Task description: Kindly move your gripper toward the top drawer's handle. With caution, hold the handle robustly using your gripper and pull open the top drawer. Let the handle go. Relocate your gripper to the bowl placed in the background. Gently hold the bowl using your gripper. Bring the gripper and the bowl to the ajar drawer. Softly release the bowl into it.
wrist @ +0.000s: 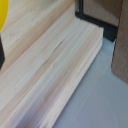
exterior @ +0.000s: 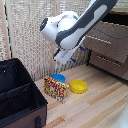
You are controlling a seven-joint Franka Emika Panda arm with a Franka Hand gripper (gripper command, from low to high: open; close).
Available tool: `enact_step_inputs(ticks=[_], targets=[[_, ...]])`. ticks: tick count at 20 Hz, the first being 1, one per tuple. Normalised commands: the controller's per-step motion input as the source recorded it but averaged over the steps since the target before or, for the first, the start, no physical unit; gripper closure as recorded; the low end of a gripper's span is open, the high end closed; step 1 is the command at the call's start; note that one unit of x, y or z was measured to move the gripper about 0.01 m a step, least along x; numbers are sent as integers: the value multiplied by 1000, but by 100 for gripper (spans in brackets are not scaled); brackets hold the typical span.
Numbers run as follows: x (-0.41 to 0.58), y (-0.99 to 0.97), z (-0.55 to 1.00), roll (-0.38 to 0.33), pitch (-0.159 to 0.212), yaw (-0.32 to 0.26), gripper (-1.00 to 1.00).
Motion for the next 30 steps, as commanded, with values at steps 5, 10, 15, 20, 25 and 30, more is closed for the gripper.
enact_step_inputs(ticks=[5, 10, 15, 20, 25, 30], targets=[[46, 31, 290, 222, 11, -291, -100], [312, 37, 146, 256, 7, -206, -100], [598, -239, 93, 285, 0, -72, -100], [637, -307, 59, 313, 2, -45, -100], [476, -174, -50, 373, 67, -66, -100], [206, -32, -337, 314, 38, -210, -100]])
